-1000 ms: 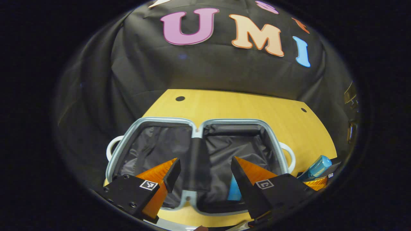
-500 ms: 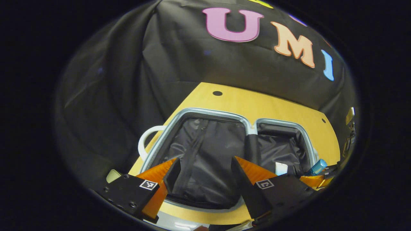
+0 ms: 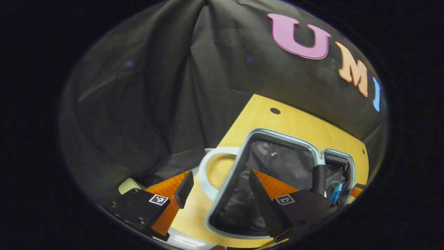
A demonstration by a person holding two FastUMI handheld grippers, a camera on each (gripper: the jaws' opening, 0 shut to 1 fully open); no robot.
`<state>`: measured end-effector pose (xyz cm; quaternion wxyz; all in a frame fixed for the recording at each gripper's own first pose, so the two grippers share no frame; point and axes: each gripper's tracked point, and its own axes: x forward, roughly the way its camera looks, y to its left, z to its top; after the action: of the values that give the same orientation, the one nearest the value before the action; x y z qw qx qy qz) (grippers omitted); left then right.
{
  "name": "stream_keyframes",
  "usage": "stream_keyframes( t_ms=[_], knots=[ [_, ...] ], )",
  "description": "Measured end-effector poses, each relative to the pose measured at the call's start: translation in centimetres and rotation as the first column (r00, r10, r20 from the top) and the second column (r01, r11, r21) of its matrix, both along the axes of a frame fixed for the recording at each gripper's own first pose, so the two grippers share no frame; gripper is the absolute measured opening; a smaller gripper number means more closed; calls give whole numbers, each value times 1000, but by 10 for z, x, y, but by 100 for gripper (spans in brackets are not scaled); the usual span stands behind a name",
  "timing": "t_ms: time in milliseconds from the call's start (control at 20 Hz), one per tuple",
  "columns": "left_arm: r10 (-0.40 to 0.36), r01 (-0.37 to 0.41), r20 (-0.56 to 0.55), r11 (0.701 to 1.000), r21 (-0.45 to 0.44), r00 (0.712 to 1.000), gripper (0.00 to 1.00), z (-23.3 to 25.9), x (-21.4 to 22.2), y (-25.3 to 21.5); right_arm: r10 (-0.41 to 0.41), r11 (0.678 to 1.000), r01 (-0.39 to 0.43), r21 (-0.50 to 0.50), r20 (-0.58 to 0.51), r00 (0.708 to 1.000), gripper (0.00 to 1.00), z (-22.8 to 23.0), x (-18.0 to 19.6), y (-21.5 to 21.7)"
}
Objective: First open the suitcase, pack the skin care products into it, and then close the suitcase.
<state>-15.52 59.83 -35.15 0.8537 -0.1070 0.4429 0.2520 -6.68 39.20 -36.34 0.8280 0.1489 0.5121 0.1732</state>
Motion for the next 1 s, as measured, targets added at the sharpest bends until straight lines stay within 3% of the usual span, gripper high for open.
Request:
stream_keyframes(
  t_ms=[350, 400, 500, 600, 700, 750, 850, 1000],
  knots=[
    [33, -40, -110, 997, -68, 993, 95, -60, -3, 45, -35, 996, 38, -80, 44, 998, 98, 11, -2, -27],
    [32, -44, -128, 995, -87, 991, 95, -68, -3, 47, -39, 995, 43, -89, 43, 998, 93, 11, -2, -30],
    [14, -33, -158, 992, -119, 987, 93, -81, -6, 50, -46, 993, 51, -105, 43, 998, 98, 12, -4, -36],
    [-29, -6, -175, 980, -200, 984, 83, -88, -8, 41, -52, 992, 57, -115, 47, 998, 98, 12, -3, -39],
    [-35, -4, -161, 971, -238, 986, 54, -95, 1, 27, -51, 991, 58, -123, 58, 997, 98, 14, -2, -42],
    [-30, -6, -156, 974, -226, 987, 40, -97, 4, 27, -49, 990, 58, -131, 69, 996, 93, 15, 0, -44],
    [-34, 6, -146, 982, -190, 989, 12, -90, 8, 29, -41, 987, 55, -150, 93, 995, 98, 18, 1, -50],
    [-42, 27, -108, 991, -135, 993, 6, -67, 16, 26, -19, 986, 41, -163, 130, 991, 98, 27, 2, -56]
  ],
)
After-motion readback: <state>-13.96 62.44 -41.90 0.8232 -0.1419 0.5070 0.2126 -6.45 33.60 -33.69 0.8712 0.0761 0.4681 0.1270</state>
